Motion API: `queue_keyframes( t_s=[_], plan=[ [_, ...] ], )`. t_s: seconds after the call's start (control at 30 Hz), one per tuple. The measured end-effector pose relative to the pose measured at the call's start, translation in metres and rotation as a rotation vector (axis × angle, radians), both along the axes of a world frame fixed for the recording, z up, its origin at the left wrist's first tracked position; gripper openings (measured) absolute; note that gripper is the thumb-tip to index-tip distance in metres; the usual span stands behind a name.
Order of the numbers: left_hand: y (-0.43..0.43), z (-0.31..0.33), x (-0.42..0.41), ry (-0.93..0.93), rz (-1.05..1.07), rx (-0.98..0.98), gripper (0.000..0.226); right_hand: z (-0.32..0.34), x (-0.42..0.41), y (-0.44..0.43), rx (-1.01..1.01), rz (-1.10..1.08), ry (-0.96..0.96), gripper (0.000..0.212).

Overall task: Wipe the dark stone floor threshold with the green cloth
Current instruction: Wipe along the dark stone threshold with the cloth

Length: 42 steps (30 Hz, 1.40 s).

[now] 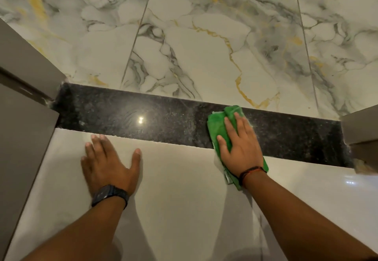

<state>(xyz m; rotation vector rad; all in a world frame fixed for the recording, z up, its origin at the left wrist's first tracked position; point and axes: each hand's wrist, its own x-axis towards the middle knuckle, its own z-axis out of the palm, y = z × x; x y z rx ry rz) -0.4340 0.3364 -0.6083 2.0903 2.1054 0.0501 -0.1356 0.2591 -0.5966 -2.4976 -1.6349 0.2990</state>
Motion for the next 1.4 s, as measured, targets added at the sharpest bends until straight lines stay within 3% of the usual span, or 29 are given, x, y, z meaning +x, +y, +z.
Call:
queue_keyframes(
  t_s=[0.17,0.3,0.5,0.67,0.97,1.07,1.23,1.4],
  plan=[
    [0.005,-0.002,0.001,-0.005,0.05,0.0,0.095,-0.001,-0.019,0.034,-0.002,-0.143,-0.047,0.063],
    [0.005,-0.001,0.001,-0.002,0.053,0.006,0.095,0.001,-0.052,0.078,-0.006,-0.129,-0.039,0.063],
    [0.015,0.002,-0.001,-0.053,0.049,0.003,0.094,0.002,-0.124,0.098,-0.002,0.261,0.025,0.061],
    [0.026,0.002,-0.025,-0.033,-0.002,0.001,0.095,0.006,-0.088,0.049,-0.005,0.499,0.046,0.056],
    [0.038,0.0,-0.047,0.016,0.02,0.001,0.096,-0.001,-0.09,0.084,0.012,0.048,-0.008,0.06],
    [0.039,-0.001,-0.048,0.012,0.03,0.014,0.095,0.001,-0.12,0.122,0.001,0.018,-0.012,0.06],
    [0.04,0.001,-0.05,-0.006,0.027,0.003,0.091,0.004,-0.184,0.145,-0.005,0.361,0.045,0.06],
    [0.044,-0.001,-0.054,0.004,0.074,-0.002,0.09,0.0,-0.165,0.113,0.017,0.628,0.087,0.055]
  ],
)
